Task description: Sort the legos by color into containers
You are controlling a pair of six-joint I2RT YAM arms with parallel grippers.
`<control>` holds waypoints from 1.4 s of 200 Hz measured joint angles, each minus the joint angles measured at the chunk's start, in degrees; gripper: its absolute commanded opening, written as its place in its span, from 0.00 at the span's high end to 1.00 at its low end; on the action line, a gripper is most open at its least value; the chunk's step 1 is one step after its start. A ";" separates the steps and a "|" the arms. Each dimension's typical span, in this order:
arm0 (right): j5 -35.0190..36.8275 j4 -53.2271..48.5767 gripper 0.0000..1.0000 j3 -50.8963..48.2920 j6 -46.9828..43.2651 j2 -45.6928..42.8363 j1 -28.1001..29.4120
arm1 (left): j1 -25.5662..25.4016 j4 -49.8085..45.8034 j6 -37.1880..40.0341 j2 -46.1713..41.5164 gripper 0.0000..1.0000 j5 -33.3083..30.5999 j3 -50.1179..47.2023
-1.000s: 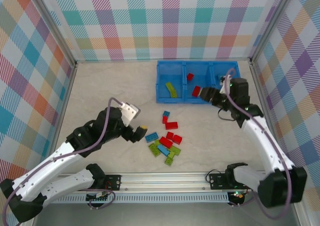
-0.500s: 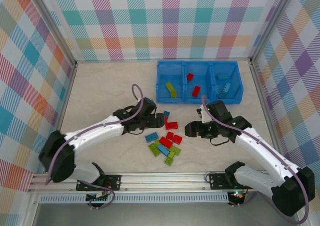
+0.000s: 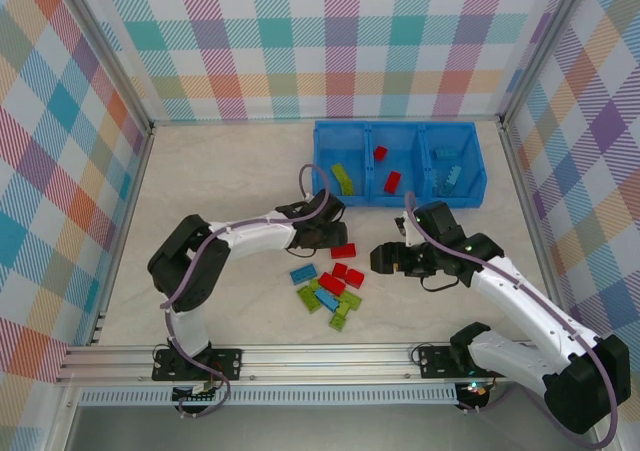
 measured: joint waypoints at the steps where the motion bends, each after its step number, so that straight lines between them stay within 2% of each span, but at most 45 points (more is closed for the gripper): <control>1: 0.02 -0.02 0.23 0.00 0.00 0.00 0.00 | 0.00 0.02 0.07 0.07 0.43 0.00 0.00; 41: 0.07 -0.07 0.23 -0.74 0.02 -1.60 0.00 | 0.33 0.11 0.39 2.03 0.69 0.02 0.00; 67: 0.04 -0.04 0.23 -0.76 0.24 -1.97 0.00 | 0.37 1.51 0.24 2.05 0.79 -0.02 -0.20; 104: 0.04 -0.04 0.23 -0.74 0.48 -1.77 0.00 | 0.37 1.64 0.50 -0.44 0.80 0.22 -1.51; 144: 2.80 1.55 0.21 -0.70 2.21 -5.42 0.00 | -1.16 1.86 2.14 -12.98 0.80 1.77 -1.36; 159: 5.70 3.06 0.20 -0.70 3.08 -8.35 0.00 | -2.38 3.52 3.78 -13.97 0.80 1.70 2.32; 185: 13.09 4.63 0.21 -0.83 4.92 -13.31 0.00 | -3.34 7.17 7.87 -6.62 0.80 0.79 13.99; 230: 20.33 5.01 0.20 -2.34 7.56 -19.23 0.00 | -3.28 8.66 14.40 16.46 0.76 0.04 39.01; 260: 20.92 4.55 0.20 -2.36 8.17 -19.10 0.00 | -3.19 4.09 16.94 28.59 0.57 0.15 54.66; 280: 21.51 3.65 0.20 -2.36 8.35 -18.97 0.00 | -3.19 1.40 17.11 31.12 0.49 0.42 58.80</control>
